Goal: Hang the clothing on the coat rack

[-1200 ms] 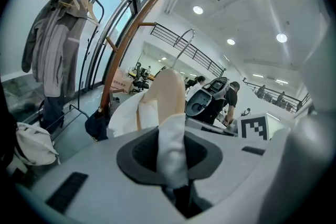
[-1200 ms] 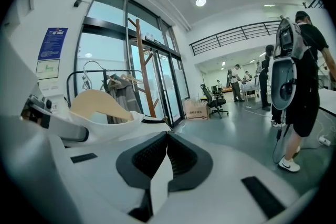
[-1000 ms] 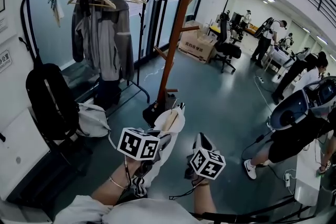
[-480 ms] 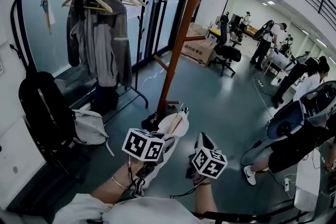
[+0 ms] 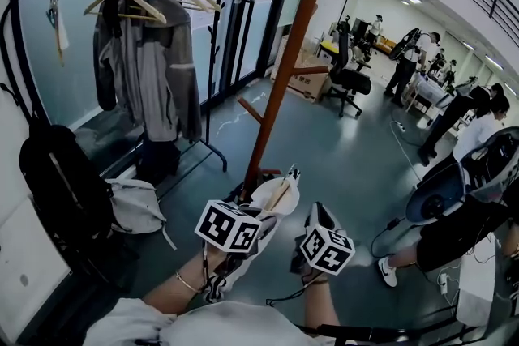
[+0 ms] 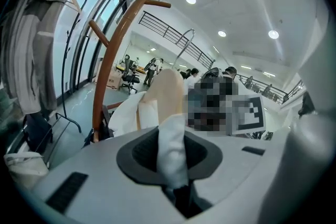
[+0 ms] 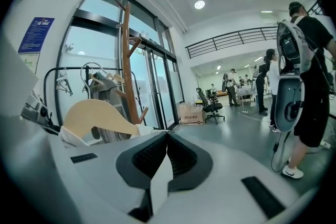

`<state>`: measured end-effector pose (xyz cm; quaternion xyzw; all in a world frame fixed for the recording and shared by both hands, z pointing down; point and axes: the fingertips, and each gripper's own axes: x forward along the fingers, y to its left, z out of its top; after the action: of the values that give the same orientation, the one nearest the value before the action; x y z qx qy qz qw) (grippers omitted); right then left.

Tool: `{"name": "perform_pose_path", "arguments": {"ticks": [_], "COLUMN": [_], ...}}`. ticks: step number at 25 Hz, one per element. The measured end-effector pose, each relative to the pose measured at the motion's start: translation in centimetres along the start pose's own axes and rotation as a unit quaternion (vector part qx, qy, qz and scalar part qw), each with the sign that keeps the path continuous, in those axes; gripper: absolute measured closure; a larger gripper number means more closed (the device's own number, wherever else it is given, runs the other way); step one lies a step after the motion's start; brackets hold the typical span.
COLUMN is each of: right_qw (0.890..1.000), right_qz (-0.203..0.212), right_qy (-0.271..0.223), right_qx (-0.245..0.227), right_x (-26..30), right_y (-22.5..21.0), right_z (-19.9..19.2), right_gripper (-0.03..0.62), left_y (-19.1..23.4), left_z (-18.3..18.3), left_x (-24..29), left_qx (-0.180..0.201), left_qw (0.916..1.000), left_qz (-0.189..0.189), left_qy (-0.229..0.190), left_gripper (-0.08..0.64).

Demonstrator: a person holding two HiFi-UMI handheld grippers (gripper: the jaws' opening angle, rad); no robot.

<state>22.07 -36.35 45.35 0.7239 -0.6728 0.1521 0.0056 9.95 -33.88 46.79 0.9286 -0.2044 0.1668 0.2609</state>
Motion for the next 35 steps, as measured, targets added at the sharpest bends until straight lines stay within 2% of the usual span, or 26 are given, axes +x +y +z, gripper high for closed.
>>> {"name": "perform_pose_path", "arguments": {"ticks": [4,10,19,28,35], "right_qw": [1.000,1.000,1.000,1.000,1.000], "right_qz": [-0.013,-0.014,0.002,0.023,0.022], "right_qy": [0.005,0.021,0.024,0.015,0.005], "right_qx": [-0.003,-0.016,-0.018,-0.014,-0.007], "right_x": [0.8,2.4,4.6,5.7,5.5], "right_y": [-0.7,-0.6,-0.5,-1.4,-2.6], "right_z": [-0.3,-0.2,0.1,2.1,3.2], "right_gripper": [0.569,0.569,0.569,0.569,0.569], "left_y": [0.4,1.4,2.2,1.3,0.3], "left_z": [-0.1,-0.4,0.6,2.5,5.2], "left_x": [1.2,2.5,3.2,4.1,4.6], "left_qx": [0.004,-0.015,-0.026,-0.018,-0.004], "left_qw": [0.9999,0.9995,0.9995,0.9998,1.0000], "left_qz": [-0.013,-0.022,-0.008,0.008,0.003], "left_qy": [0.009,0.016,0.013,0.009,-0.005], "left_gripper": [0.491,0.491,0.491,0.491,0.491]}}
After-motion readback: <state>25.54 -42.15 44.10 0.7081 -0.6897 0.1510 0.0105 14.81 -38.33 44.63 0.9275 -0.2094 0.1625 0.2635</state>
